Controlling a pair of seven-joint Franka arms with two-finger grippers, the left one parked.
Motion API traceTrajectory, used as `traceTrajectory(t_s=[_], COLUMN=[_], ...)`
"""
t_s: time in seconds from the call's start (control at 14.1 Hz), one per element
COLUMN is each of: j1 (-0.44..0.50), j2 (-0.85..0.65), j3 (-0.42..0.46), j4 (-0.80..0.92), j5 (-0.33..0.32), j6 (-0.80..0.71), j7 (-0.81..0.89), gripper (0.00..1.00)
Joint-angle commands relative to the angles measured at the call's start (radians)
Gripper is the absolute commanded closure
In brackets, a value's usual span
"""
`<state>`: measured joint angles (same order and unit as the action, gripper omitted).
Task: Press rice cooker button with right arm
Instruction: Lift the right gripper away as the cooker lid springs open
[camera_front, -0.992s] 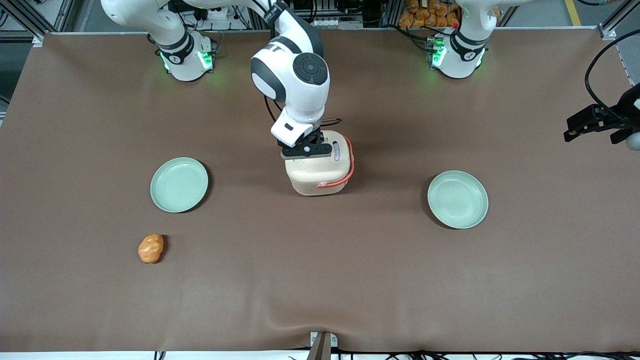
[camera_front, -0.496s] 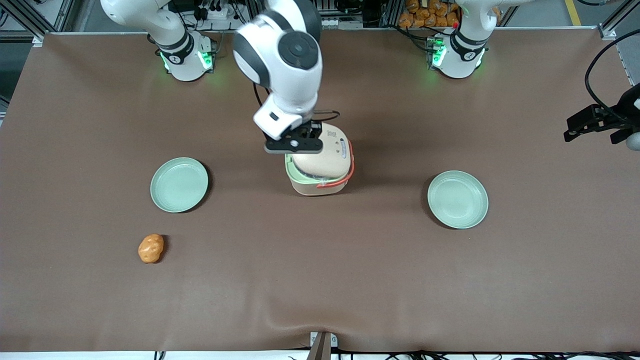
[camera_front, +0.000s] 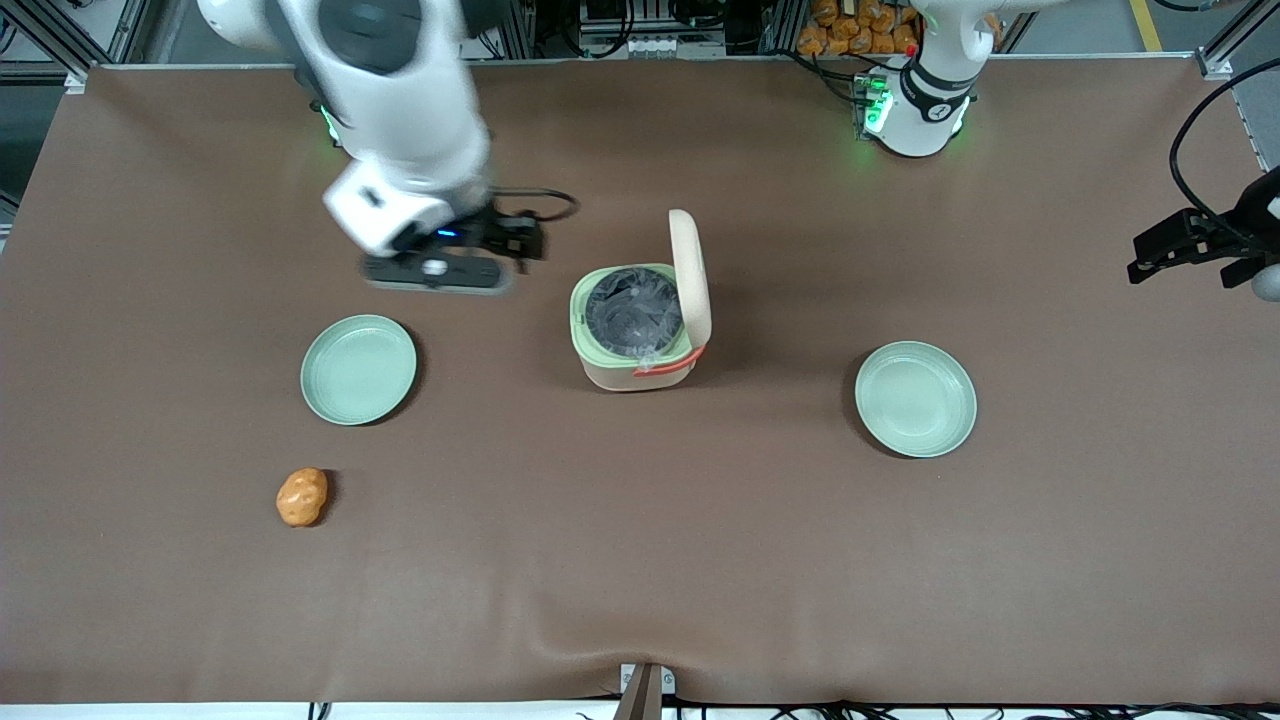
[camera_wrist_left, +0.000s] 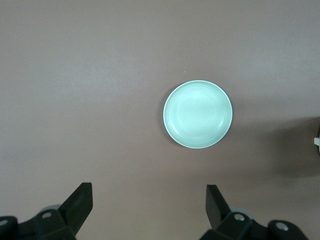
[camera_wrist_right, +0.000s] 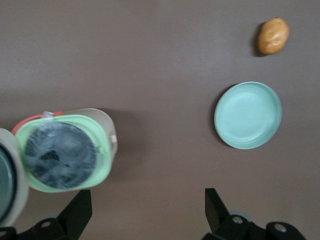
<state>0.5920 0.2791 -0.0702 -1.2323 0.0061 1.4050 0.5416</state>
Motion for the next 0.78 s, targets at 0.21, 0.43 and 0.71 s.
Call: traceTrajectory(t_s=[0.21, 0.43, 0.71], j1=[-0.285, -0.420, -0.537], j2=[-0.173, -0.256, -0.328], j3=[0.015, 0.013, 0.012], j4=[-0.022, -0.071, -0.169], j5=[0.006, 0.006, 0.006], j6=[-0.181, -0.210, -0.196], j7=[-0.335, -0.414, -0.503], gripper=[0.00, 0.00, 0.00])
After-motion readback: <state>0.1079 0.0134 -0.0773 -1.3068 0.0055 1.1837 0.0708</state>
